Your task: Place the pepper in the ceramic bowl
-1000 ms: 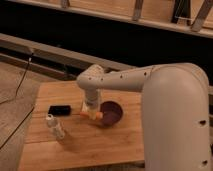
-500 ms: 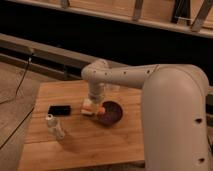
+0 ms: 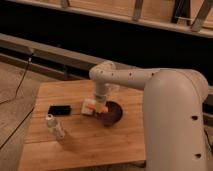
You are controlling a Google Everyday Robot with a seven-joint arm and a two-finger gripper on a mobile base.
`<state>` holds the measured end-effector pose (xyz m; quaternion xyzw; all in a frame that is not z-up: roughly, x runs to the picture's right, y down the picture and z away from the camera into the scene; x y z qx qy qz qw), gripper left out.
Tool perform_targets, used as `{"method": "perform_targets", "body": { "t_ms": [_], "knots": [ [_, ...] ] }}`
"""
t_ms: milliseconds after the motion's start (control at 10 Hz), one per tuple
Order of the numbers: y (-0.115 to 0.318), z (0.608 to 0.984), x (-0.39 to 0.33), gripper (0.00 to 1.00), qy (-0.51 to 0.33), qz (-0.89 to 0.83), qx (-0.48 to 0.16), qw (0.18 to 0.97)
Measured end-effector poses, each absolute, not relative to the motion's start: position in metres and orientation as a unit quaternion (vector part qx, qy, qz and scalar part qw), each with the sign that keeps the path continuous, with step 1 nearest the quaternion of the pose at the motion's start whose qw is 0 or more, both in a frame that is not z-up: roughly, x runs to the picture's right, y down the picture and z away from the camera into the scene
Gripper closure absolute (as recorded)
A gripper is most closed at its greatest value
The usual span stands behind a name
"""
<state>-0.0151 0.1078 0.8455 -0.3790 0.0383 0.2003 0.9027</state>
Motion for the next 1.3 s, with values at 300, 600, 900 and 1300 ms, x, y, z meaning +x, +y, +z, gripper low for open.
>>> {"method": "perform_targets", "body": {
  "t_ms": [300,600,900,1300],
  "knots": [
    [0.105,0.847,-0.002,1.0,0.034,0.202,-0.379,0.902],
    [0.114,0.844,0.013,1.0,0.029,0.2,-0.389,0.899],
    [0.126,0.84,0.025,0.99,0.025,0.199,-0.402,0.894],
    [0.129,0.844,0.024,0.61,0.022,0.202,-0.411,0.889]
  ]
}}
